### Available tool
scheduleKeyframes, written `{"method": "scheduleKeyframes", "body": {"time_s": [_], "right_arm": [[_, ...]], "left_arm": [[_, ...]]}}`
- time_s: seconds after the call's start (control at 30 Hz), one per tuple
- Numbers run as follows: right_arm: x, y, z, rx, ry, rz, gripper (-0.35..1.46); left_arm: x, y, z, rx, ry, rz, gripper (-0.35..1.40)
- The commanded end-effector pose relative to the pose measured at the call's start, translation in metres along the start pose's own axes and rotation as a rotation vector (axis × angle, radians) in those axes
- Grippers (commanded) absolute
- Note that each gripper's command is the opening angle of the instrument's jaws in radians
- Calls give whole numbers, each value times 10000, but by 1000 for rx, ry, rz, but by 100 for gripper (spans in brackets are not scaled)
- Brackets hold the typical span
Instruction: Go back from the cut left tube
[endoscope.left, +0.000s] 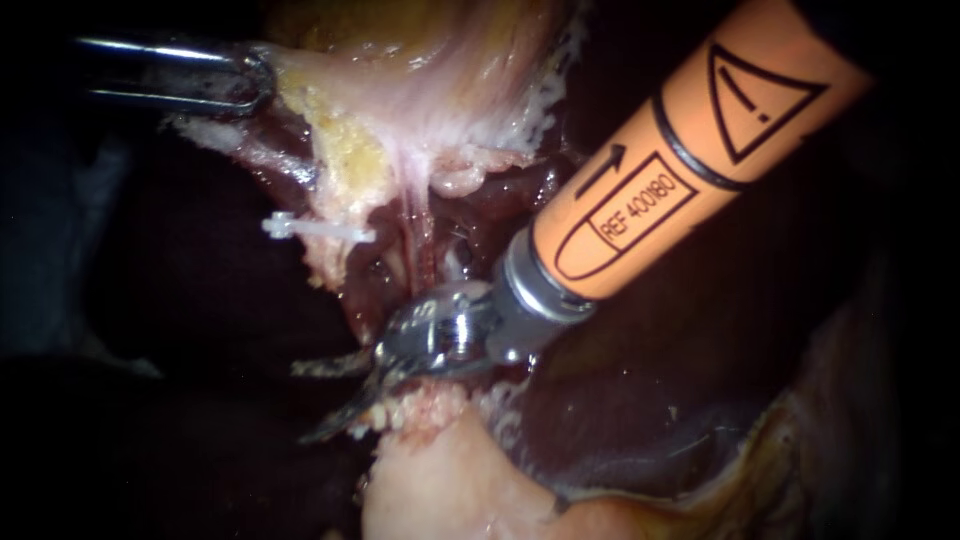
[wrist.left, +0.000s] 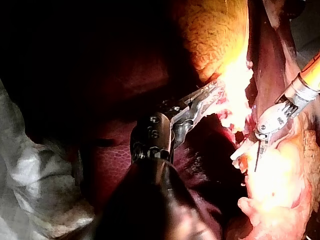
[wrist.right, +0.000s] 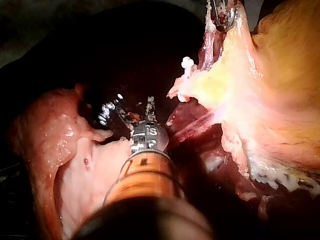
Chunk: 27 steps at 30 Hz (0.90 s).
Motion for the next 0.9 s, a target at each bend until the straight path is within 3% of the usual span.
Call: {"method": "scheduleKeyframes", "body": {"time_s": [0.03, 0.1, 0.13, 0.4, 0.57, 0.77, 0.9], "right_arm": [[1, -3, -10, -48, 9, -23, 143], [1, -9, -27, -130, 17, -44, 143], [2, -14, -39, -199, 22, -57, 143], [-6, -37, -111, -369, -30, -123, 145], [-24, -43, -147, -413, -118, -143, 145], [-46, -47, -188, -463, -144, -137, 145], [-52, -48, -213, -477, -157, -129, 145]], "left_arm": [[0, 0, 0, 0, 0, 0, -35], [0, -1, 0, 0, 0, 0, -35], [0, -1, -1, 0, 0, 0, -35], [0, -2, -1, -1, 0, 0, -35], [0, -2, -1, -1, 0, 0, -35], [0, -2, -1, -1, -1, 0, -35], [0, -2, -1, -1, -1, 0, -35]]}}
